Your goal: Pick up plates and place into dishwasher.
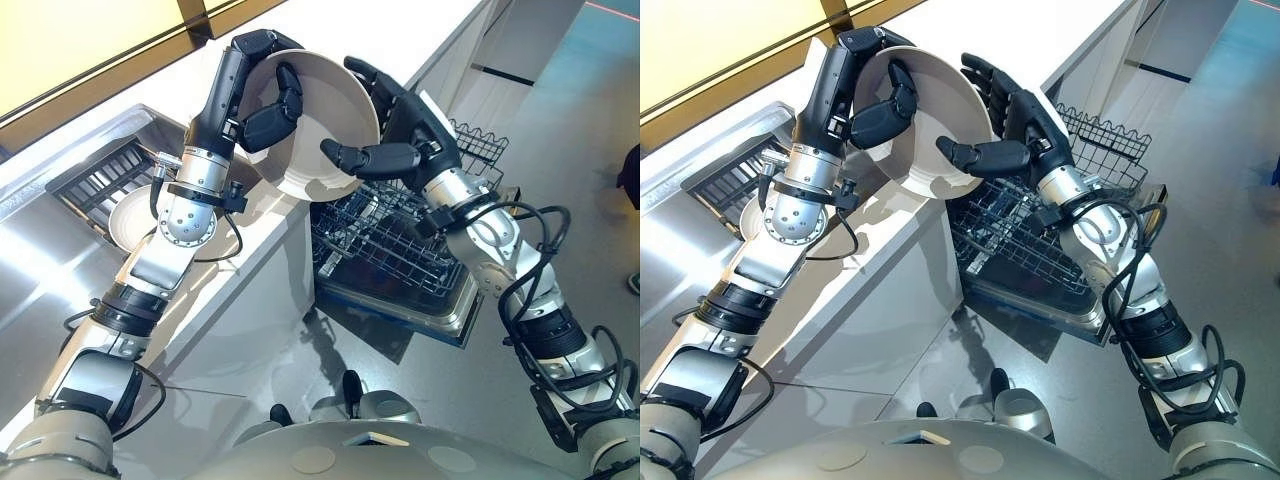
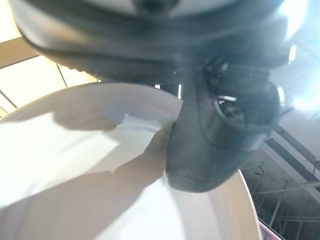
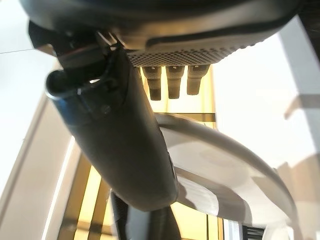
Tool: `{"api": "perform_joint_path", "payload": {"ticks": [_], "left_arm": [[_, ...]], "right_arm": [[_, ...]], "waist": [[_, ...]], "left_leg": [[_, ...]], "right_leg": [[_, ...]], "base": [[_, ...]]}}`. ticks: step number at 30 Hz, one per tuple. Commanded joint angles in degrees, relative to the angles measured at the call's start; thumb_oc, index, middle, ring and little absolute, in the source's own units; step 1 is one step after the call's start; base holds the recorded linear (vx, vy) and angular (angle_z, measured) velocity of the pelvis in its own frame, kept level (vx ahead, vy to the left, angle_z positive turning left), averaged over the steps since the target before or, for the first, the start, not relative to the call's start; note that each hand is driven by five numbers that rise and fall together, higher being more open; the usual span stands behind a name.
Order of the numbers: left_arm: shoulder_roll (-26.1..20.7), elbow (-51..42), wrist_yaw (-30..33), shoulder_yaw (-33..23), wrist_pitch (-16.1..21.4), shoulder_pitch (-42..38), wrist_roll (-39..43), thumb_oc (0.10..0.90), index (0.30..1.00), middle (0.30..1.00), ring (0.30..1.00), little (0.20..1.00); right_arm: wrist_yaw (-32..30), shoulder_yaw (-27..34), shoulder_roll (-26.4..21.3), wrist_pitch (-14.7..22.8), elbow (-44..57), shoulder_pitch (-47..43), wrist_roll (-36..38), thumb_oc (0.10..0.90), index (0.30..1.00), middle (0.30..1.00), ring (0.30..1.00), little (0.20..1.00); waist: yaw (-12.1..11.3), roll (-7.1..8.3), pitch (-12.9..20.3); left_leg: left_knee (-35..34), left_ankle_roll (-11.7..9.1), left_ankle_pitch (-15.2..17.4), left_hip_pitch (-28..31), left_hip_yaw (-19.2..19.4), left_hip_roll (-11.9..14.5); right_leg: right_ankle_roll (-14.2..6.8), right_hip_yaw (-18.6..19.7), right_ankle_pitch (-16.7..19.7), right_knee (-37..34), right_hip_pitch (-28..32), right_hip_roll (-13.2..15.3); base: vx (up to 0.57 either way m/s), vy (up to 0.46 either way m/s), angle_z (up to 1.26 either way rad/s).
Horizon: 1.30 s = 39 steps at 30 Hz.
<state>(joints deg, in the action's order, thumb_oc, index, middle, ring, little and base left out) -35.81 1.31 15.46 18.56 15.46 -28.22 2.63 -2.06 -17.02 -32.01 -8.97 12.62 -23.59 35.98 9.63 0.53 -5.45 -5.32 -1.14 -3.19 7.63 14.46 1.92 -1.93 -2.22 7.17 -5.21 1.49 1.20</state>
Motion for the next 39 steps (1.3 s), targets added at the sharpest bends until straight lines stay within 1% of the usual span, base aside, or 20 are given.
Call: {"api": "perform_joint_path", "payload": {"ticks": [1,6,8,9,10,11,12,13,16,21,23,26,28,31,32,33,34,35,38,39], "left_arm": [[-0.03,-6.42,1.37,4.0,4.18,-12.26,1.18,0.1,0.3,0.3,0.3,0.2],[0.06,-6.57,1.75,4.91,4.68,-12.53,-0.51,0.1,0.3,0.3,0.3,0.2],[-0.03,-6.82,1.52,5.08,4.45,-12.62,-0.59,0.1,0.3,0.3,0.3,0.2],[0.01,-6.96,1.33,5.25,4.19,-12.6,-0.15,0.1,0.3,0.3,0.3,0.2],[0.09,-6.96,1.04,5.33,4.04,-12.48,0.08,0.1,0.3,0.3,0.3,0.2],[0.11,-6.98,0.77,5.35,3.98,-12.29,0.49,0.1,0.3,0.3,0.3,0.2],[0.34,-6.95,0.37,5.57,3.92,-11.95,1.16,0.1,0.3,0.3,0.3,0.2],[0.61,-6.91,0.14,5.63,3.96,-11.7,1.13,0.1,0.3,0.3,0.3,0.2],[1.1,-7.06,-0.42,6.09,4.69,-10.87,1.23,0.1,0.3,0.3,0.3,0.2],[1.69,-7.3,-0.36,6.94,8.39,-10.34,-0.97,0.1,0.3,0.3,0.3,0.2],[1.7,-7.7,0.19,7.41,9.14,-10.34,-1.62,0.1,0.3,0.3,0.3,0.2],[1.67,-7.57,0.59,8.12,9.42,-10.77,-1.75,0.1,0.3,0.3,0.3,0.2],[1.61,-7.67,1.15,8.42,9.5,-10.87,-2.34,0.1,0.3,0.3,0.3,0.2],[1.19,-7.4,2.24,8.65,9.62,-11.02,-4.73,0.1,0.3,0.3,0.3,0.2],[0.96,-7.46,2.65,8.63,9.0,-10.97,-5.81,0.174,0.364,0.364,0.364,0.274],[0.43,-7.51,3.03,8.42,7.95,-10.89,-5.98,0.413,0.568,0.568,0.568,0.513],[0.34,-7.53,3.09,8.36,7.8,-10.87,-5.98,0.523,0.662,0.662,0.662,0.623],[-0.73,-7.63,3.94,7.71,5.89,-10.48,-5.47,0.8,0.9,0.9,0.9,0.9],[-3.03,-6.65,3.61,4.02,5.53,-7.86,-2.98,0.8,0.9,0.9,0.9,0.9],[-3.74,-6.38,4.11,2.59,5.14,-6.87,-2.58,0.8,0.9,0.9,0.9,0.9]], "right_arm": [[-1.95,0.83,3.01,3.62,0.8,-9.19,1.45,0.8,0.9,0.9,0.9,0.9],[-2.88,-0.21,4.02,2.7,-0.44,-9.86,2.35,0.8,0.9,0.9,0.9,0.9],[-2.89,-0.43,4.05,2.86,-0.61,-9.78,2.54,0.8,0.9,0.9,0.9,0.9],[-3.11,-0.62,4.18,2.94,-0.64,-9.74,2.67,0.715,0.827,0.827,0.827,0.815],[-3.31,-0.75,4.32,3.01,-0.69,-9.69,3.0,0.657,0.778,0.778,0.778,0.757],[-3.33,-0.71,4.42,3.08,-0.68,-9.62,3.18,0.454,0.604,0.604,0.604,0.554],[-3.62,-0.83,4.62,3.24,-0.74,-9.65,4.08,0.171,0.361,0.361,0.361,0.271],[-3.74,-0.85,4.88,3.06,-0.8,-9.62,4.67,0.1,0.3,0.3,0.3,0.2],[-4.17,-0.88,5.54,2.33,-0.55,-9.34,6.51,0.1,0.3,0.3,0.3,0.2],[-4.35,-0.88,6.71,1.6,-0.82,-8.21,11.75,0.1,0.3,0.3,0.3,0.2],[-4.58,-1.1,7.13,1.63,-0.7,-7.75,13.54,0.1,0.3,0.3,0.3,0.2],[-4.72,-1.36,7.53,2.1,-1.13,-7.47,14.48,0.1,0.3,0.3,0.3,0.2],[-5.18,-1.44,7.79,1.72,-1.29,-7.28,15.58,0.1,0.3,0.3,0.3,0.2],[-5.2,-1.55,7.64,2.16,-1.81,-7.04,14.35,0.1,0.3,0.3,0.3,0.2],[-4.78,-1.55,7.58,2.19,-2.06,-6.96,12.66,0.1,0.3,0.3,0.3,0.2],[-4.27,-1.48,6.87,1.93,-2.3,-6.91,11.31,0.1,0.3,0.3,0.3,0.2],[-4.24,-1.47,6.78,1.93,-2.32,-6.92,11.23,0.1,0.3,0.3,0.3,0.2],[-4.51,-1.13,5.73,2.27,-2.38,-6.48,10.2,0.1,0.3,0.3,0.3,0.2],[-6.62,2.23,3.45,5.85,-2.73,-5.57,8.92,0.1,0.3,0.3,0.3,0.2],[-8.31,3.82,2.67,8.18,-2.97,-5.33,7.12,0.1,0.3,0.3,0.3,0.2]], "waist": [[-1.17,-0.1,5.27],[-1.49,-0.06,5.18],[-1.55,-0.02,5.18],[-1.62,0.0,5.17],[-1.67,0.02,5.18],[-1.7,0.02,5.18],[-1.78,0.04,5.13],[-1.83,0.03,5.11],[-1.99,0.05,5.0],[-2.05,0.18,4.98],[-2.04,0.23,4.97],[-2.01,0.22,4.97],[-2.06,0.23,5.06],[-2.05,0.29,5.09],[-2.08,0.3,5.14],[-2.15,0.28,5.13],[-2.15,0.28,5.13],[-2.2,0.3,5.14],[-2.44,0.35,5.03],[-2.52,0.32,4.94]], "left_leg": [[0.32,-0.15,2.78,-1.31,-1.59,-0.71],[0.32,-0.11,2.69,-1.42,-1.81,-0.67],[0.32,-0.13,2.64,-1.52,-1.9,-0.65],[0.32,-0.13,2.62,-1.55,-1.96,-0.66],[0.32,-0.12,2.6,-1.57,-2.0,-0.67],[0.32,-0.12,2.6,-1.57,-1.98,-0.69],[0.32,-0.09,2.62,-1.54,-2.03,-0.73],[0.32,-0.08,2.61,-1.51,-2.01,-0.73],[0.32,-0.02,2.63,-1.41,-2.06,-0.73],[0.32,0.0,2.5,-1.44,-2.17,-0.63],[0.32,0.03,2.48,-1.45,-2.21,-0.67],[0.32,-0.02,2.44,-1.5,-2.2,-0.59],[0.32,-0.02,2.44,-1.57,-2.23,-0.55],[0.32,-0.03,2.4,-1.59,-2.3,-0.58],[0.32,-0.05,2.37,-1.62,-2.36,-0.59],[0.32,-0.06,2.34,-1.66,-2.5,-0.67],[0.32,-0.06,2.34,-1.66,-2.52,-0.68],[0.32,-0.14,2.27,-1.7,-2.7,-0.74],[0.32,-0.33,2.17,-1.74,-2.74,-0.55],[0.32,-0.41,2.14,-1.76,-2.72,-0.46]], "right_leg": [[-2.79,-3.29,-5.77,2.04,2.17,-3.28],[-2.79,-3.36,-5.82,2.13,2.16,-3.2],[-2.8,-3.37,-5.8,2.06,2.17,-3.17],[-2.82,-3.4,-5.77,2.06,2.16,-3.15],[-2.85,-3.44,-5.74,2.05,2.17,-3.13],[-2.87,-3.43,-5.71,1.99,2.2,-3.1],[-2.89,-3.41,-5.65,1.93,2.22,-3.08],[-2.93,-3.42,-5.63,1.96,2.2,-3.05],[-2.94,-3.5,-5.58,1.91,2.27,-2.99],[-2.91,-3.54,-5.5,1.88,2.28,-2.93],[-2.91,-3.46,-5.48,1.91,2.29,-2.88],[-2.93,-3.52,-5.5,1.93,2.26,-2.79],[-2.95,-3.56,-5.56,1.99,2.2,-2.75],[-2.92,-3.66,-5.57,2.02,2.23,-2.71],[-2.93,-3.69,-5.58,2.06,2.19,-2.7],[-2.9,-3.63,-5.59,2.02,2.25,-2.69],[-2.9,-3.63,-5.58,2.0,2.27,-2.69],[-2.89,-3.49,-5.52,1.92,2.34,-2.68],[-2.91,-3.49,-5.47,1.96,2.36,-2.69],[-2.93,-3.52,-5.46,2.02,2.33,-2.67]], "base": [[0.0,0.0,0.0],[0.0,0.0,0.0],[0.0,0.0,0.0],[0.0,0.0,0.0],[0.0,0.0,0.0],[0.0,0.0,0.0],[0.0,0.0,0.0],[0.0,0.0,0.0],[0.0,0.0,0.0],[0.0,0.0,0.0],[0.0,0.0,0.0],[0.0,0.0,0.0],[0.0,0.0,0.0],[0.0,0.0,0.0],[0.0,0.0,0.0],[0.0,0.0,0.0],[0.0,0.0,0.0],[0.0,0.0,0.0],[0.0,0.0,0.0],[0.0,0.0,0.0]]}}
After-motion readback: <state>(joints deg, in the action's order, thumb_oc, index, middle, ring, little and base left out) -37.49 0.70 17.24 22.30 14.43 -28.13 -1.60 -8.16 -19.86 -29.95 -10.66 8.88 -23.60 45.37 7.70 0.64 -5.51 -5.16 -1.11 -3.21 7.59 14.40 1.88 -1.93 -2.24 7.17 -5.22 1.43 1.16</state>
